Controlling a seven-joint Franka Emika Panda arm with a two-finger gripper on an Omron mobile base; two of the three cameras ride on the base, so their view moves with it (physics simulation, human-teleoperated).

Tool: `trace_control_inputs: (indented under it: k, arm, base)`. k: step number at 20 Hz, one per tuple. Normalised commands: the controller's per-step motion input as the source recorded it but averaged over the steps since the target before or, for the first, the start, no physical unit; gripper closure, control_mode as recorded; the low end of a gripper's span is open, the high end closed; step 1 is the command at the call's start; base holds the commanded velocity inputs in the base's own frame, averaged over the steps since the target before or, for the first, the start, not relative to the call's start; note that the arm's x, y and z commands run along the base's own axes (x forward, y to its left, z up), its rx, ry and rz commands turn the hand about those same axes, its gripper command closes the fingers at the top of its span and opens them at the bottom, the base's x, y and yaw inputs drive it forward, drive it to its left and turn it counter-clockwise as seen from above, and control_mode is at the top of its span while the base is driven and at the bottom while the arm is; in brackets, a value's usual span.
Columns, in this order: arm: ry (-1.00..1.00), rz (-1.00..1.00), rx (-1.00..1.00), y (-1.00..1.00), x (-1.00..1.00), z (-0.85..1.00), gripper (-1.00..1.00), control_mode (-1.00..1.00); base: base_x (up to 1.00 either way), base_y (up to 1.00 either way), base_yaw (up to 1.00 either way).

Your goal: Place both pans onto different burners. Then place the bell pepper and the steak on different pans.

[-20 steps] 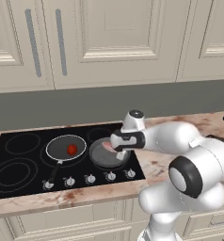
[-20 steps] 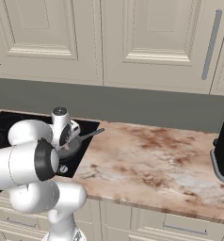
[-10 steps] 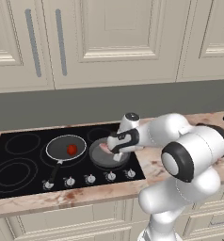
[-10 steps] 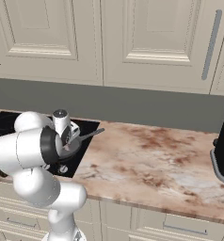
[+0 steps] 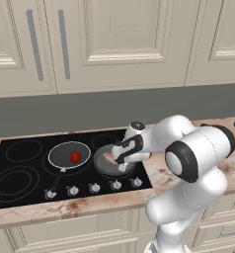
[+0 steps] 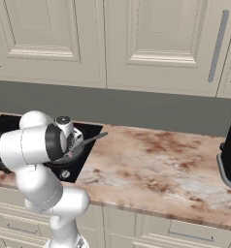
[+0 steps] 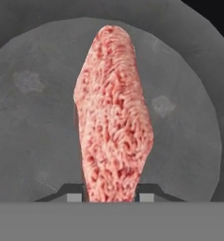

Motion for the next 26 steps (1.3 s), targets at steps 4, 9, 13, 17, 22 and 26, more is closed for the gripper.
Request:
trace_control_inputs:
  k: [4,9,13,17,22,26]
  arm:
    - [0.0,0.0,0.0,0.0,0.03,-0.08,1.0,-1.0]
    - [0.0,0.0,0.0,0.01,0.03,0.0,-1.0,-1.0]
    - [0.0,0.0,0.0,0.0,0.0,0.0,-1.0,-1.0]
    - [0.0,0.0,0.0,0.0,0.0,0.0,-1.0,-1.0]
    - [0.0,0.0,0.0,0.0,-0.05,0.09,-1.0,-1.0]
    - [0.0,0.0,0.0,0.0,-0.19,0.32,-1.0,-1.0]
  base:
    - [0.0,0.0,0.0]
    - [0.0,0.0,0.0]
    - [0.0,0.0,0.0]
    - [0.0,0.0,0.0]
    - [0.0,0.0,0.0]
    - [0.0,0.0,0.0]
